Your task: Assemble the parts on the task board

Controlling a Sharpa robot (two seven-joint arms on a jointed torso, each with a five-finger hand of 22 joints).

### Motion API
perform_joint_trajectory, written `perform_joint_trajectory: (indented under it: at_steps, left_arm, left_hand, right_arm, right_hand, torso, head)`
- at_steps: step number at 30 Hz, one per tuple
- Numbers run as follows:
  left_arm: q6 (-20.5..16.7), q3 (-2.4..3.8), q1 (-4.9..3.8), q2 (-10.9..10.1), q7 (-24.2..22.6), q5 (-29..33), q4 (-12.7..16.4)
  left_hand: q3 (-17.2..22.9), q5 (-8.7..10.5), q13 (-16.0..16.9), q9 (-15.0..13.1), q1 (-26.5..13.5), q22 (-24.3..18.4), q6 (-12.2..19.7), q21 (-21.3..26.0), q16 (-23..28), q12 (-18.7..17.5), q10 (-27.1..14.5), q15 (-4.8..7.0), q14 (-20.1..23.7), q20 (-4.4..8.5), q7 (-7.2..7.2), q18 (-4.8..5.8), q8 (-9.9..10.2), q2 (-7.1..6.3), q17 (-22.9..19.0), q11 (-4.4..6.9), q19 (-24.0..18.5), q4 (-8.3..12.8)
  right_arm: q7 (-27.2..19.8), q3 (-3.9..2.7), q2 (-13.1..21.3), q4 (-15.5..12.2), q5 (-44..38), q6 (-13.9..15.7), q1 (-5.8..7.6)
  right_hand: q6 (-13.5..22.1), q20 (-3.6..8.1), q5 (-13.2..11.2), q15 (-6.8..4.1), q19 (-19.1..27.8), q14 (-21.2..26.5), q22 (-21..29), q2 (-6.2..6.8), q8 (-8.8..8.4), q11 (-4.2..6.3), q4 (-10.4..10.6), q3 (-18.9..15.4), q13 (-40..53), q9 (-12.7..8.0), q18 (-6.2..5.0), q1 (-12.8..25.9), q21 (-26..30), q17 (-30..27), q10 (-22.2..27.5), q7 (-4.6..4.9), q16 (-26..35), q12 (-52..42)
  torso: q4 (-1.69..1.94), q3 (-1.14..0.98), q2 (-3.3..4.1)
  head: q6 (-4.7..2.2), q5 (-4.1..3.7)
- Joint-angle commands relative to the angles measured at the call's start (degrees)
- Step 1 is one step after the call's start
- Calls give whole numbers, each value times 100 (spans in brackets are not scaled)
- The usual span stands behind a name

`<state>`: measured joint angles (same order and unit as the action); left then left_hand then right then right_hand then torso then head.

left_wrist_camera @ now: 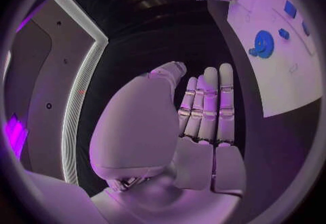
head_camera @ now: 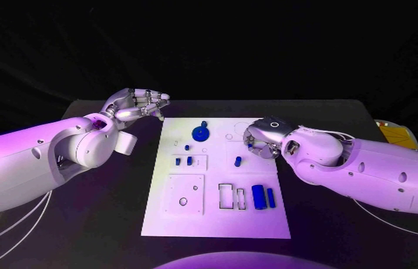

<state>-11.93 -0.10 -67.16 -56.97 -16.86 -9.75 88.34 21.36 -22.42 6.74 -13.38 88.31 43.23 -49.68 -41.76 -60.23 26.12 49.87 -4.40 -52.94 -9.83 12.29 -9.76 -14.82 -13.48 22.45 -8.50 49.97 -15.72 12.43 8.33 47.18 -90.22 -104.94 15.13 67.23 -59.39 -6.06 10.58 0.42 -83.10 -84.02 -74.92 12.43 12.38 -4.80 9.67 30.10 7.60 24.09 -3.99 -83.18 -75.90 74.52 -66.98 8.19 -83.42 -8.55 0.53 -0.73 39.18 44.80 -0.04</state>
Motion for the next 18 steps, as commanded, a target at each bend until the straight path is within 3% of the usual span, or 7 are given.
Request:
perform_joint_trajectory:
  at_steps: [1,10,18]
  left_arm:
    - [63,5,-8,5,22,45,5]
    - [82,5,-8,-4,63,23,3]
    - [105,5,-8,-18,97,-49,-5]
  left_hand:
    - [9,-9,-8,8,-1,-9,18,21,36,4,0,-15,-41,2,8,-70,28,13,-8,-27,51,35]
    - [21,-11,-14,13,12,-12,25,26,42,1,-10,-17,-42,2,13,-70,31,25,-16,-31,55,44]
    - [62,-16,-27,24,76,-7,25,23,65,3,-19,-15,-42,7,21,-72,30,51,-39,-36,67,93]
  right_arm:
    - [-12,35,-8,15,40,-72,-70]
    - [87,35,8,0,3,67,-99]
    - [84,32,55,-97,-23,557,-107]
  right_hand:
    - [-83,16,-73,-59,-84,-260,-927,-125,-21,60,-144,169,2,2,112,-72,-134,-38,-228,-11,42,9]
    - [-245,87,-199,-124,-226,-254,-1085,-293,46,127,-561,529,20,66,176,-156,-434,-122,-575,-45,82,37]
    - [-282,104,-169,-131,-265,-259,-1150,-256,25,130,-841,863,32,77,197,-60,-536,-127,-678,-50,86,126]
  torso:
    - [2,2,5]
    - [5,-1,-2]
    - [-1,-1,-6]
  head:
    - [8,-1]
    - [18,-2]
    - [8,6]
